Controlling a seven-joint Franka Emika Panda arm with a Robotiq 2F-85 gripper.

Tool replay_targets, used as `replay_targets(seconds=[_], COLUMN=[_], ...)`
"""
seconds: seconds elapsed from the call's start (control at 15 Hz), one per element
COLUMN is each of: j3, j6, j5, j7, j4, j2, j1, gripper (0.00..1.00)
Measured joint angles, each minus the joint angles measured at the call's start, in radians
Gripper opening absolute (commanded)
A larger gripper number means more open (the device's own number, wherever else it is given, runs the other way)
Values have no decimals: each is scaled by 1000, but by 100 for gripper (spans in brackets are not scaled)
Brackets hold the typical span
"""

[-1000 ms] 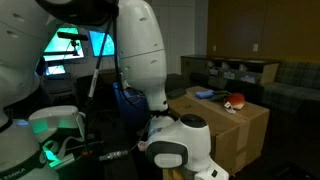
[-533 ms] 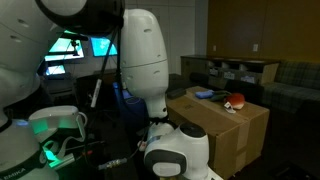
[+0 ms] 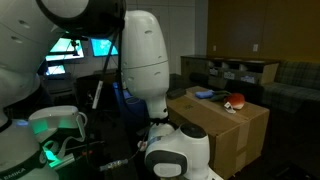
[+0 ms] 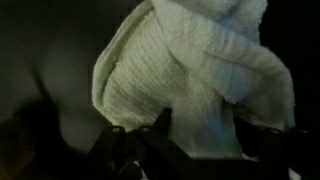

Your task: Replace the objects on the box with the objects on the table one after the other

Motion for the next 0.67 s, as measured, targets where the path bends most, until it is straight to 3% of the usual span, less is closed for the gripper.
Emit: replay_targets(seconds=[0.2, 0.67], j3=[1, -3], j6=[0, 0], j5=[1, 13], j7=[3, 55], j4=[-9, -153], j2=[-9, -137], j1=[0, 15], gripper=[4, 5])
